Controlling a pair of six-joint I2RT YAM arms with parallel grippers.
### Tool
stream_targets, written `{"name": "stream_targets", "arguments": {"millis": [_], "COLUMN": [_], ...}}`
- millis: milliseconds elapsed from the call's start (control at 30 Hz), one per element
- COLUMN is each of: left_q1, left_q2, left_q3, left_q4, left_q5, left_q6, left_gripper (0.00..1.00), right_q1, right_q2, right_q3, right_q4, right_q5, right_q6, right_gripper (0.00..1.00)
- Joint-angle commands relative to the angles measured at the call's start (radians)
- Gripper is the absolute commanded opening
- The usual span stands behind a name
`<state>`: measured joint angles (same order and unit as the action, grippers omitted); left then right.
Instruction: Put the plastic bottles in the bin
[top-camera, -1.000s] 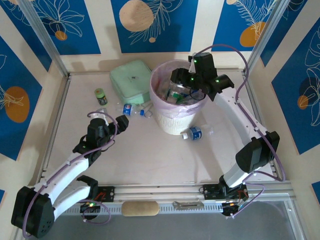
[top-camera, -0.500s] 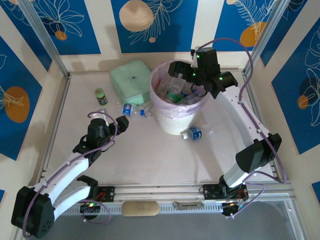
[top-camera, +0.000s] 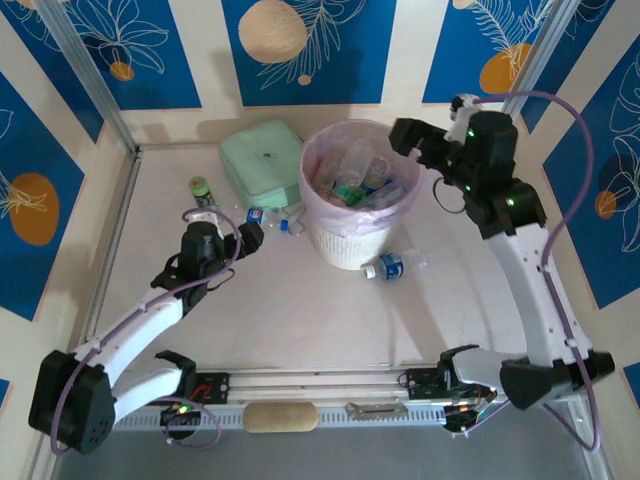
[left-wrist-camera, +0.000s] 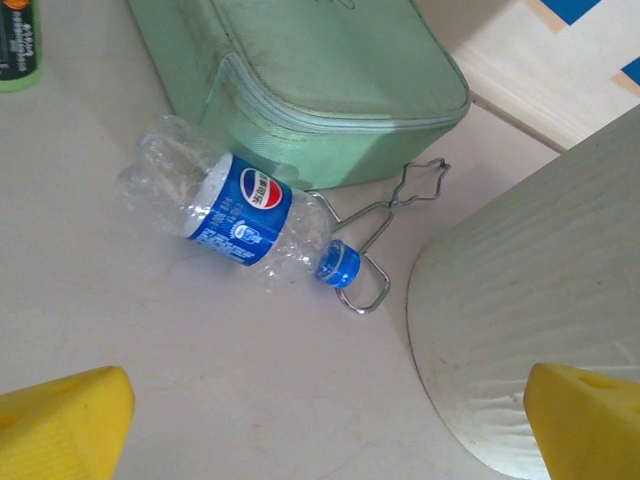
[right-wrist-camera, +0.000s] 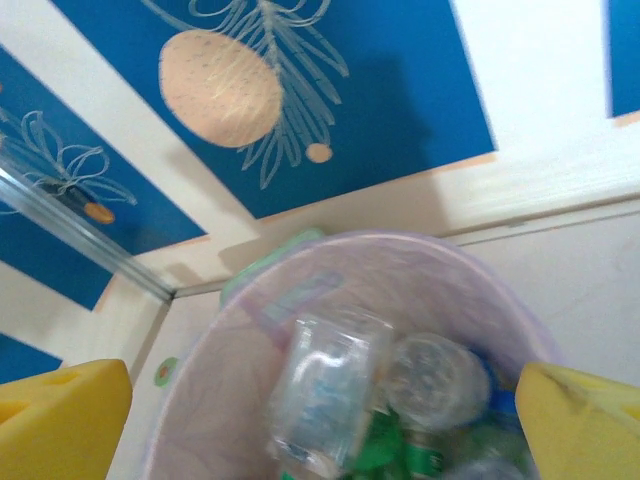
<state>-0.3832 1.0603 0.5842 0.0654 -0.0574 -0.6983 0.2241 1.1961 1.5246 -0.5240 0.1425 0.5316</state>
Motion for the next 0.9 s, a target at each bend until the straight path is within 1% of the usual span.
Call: {"name": "stream_targets", "arguments": {"millis": [0,300,433,533,600,733,867], "left_q1": [0.010,0.007,0.006,0.004,0.004,0.000,-0.027], "left_q2": [0.058,0.281,0.368,0.409,0.433,0.500,0.584], "left_q3": [0.077,0.285,0.381,0.427,0.460,0.540,0.609], "left_q4": [0.005,-0.011,-0.073,-0.107,-0.131,-0.183,-0.204], "left_q5": [0.045,0.124,0.145,0.099,0.047,-0.040,-0.115], "left_q6": [0.024,0.088,0.123,0.131,0.132,0.100,0.026], "left_gripper": [1.00,1.00,1.00,1.00,1.00,1.00,1.00], "right_q1": [-0.071,-0.296,-0.363,-0.397,-0.414,-0.425,-0.425], "right_q2": [-0.080,-0.322,-0.395,-0.443,-0.463,-0.471,-0.459], "right_q3": [-0.127,-0.423,-0.585,-0.724,-0.800,-0.882,-0.912], "right_q4": [0.023,-0.008,-0.012,0.019,0.047,0.094,0.138], "right_q5": [-0.035,-0.041,-0.055,-0.073,-0.075,-0.072,-0.075], "right_q6": [0.037,0.084,0.145,0.202,0.235,0.278,0.305], "right_gripper": [0.99,0.99,0.99,0.99,0.99,0.99,0.99]}}
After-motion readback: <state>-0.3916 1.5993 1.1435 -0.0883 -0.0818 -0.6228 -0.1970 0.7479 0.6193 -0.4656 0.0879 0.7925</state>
